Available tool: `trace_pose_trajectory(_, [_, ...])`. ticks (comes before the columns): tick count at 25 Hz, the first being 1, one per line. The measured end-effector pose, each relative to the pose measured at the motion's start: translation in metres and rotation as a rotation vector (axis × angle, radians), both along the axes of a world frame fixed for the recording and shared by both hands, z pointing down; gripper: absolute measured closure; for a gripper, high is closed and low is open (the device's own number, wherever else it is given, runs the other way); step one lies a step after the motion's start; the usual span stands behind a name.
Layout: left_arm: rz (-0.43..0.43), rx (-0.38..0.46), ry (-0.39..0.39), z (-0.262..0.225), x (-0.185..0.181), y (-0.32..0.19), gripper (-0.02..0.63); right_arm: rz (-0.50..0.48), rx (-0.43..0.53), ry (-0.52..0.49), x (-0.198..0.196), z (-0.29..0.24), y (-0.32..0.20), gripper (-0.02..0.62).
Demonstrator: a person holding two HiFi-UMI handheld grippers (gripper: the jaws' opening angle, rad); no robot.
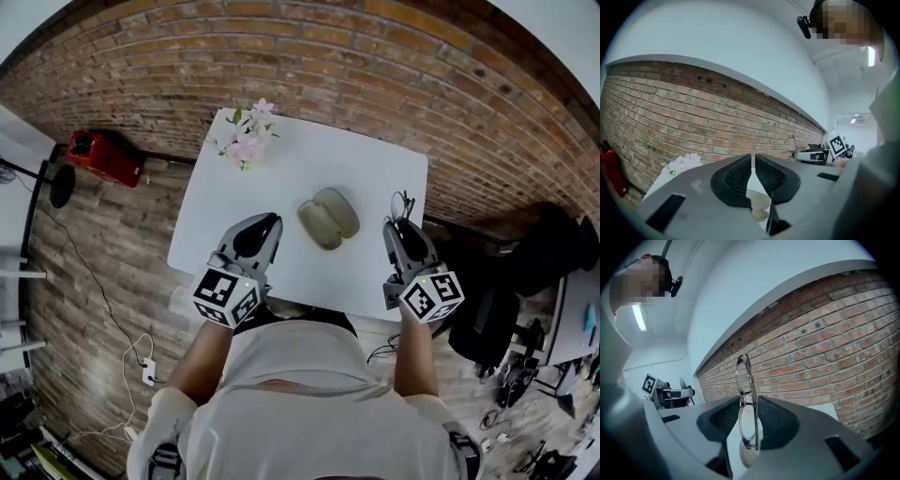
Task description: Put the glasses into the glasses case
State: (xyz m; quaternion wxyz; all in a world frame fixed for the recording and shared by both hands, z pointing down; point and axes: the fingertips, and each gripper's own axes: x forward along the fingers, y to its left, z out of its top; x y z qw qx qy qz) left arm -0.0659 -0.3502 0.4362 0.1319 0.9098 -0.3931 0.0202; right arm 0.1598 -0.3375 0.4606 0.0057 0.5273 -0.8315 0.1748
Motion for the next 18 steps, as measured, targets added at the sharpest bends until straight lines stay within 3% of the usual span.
trace_pose_trajectory(7, [0.165,0.011,-0.003,0.009,-0.022,-0.036,0.572,0.102,-0.049,0.047,-0.045,0.007,-0.004,0.422])
trace_pose_trajectory(13, [0.202,-0.019,0.013,0.018,-0.028,-0.039,0.572,0.127,-0.088,0.063,-0.057,0.023,-0.004,0.423])
trace_pose_trajectory(18, [0.172,-0.039,0.006,0.023,-0.032,-0.037,0.571,0.088,-0.132,0.130,-0.057,0.045,-0.014,0.423])
